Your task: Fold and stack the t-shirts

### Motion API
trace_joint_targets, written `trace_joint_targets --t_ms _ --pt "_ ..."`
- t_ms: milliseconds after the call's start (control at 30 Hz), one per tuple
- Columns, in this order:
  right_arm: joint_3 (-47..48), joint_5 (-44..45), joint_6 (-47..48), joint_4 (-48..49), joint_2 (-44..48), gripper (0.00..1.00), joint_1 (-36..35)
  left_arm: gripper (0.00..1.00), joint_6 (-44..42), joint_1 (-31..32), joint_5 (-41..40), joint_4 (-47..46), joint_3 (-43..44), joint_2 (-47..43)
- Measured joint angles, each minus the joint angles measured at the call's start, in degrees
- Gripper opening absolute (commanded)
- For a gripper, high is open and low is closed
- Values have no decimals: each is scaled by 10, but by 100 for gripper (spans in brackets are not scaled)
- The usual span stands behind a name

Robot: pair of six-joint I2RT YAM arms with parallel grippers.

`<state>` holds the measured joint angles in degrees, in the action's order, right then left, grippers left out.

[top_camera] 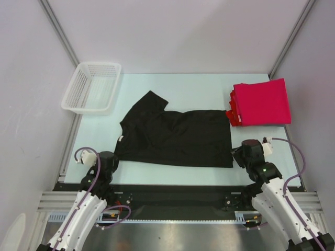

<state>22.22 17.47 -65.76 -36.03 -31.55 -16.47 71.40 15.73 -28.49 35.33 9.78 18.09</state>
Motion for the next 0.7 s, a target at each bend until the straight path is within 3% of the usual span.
trace_joint_targets --t_ms 133,233,400,700 --pt "8 8 -17 1 -8 42 -45 6 0 0 -2 2 0 -2" --pt "6 29 -53 -14 -3 51 -98 6 0 0 -5 3 0 -2" --pt "-5 66 -109 -40 -18 52 -175 6 0 0 -9 4 0 -2" --pt "-56 92 -197 -37 -57 58 -209 7 0 0 -9 4 0 -4"
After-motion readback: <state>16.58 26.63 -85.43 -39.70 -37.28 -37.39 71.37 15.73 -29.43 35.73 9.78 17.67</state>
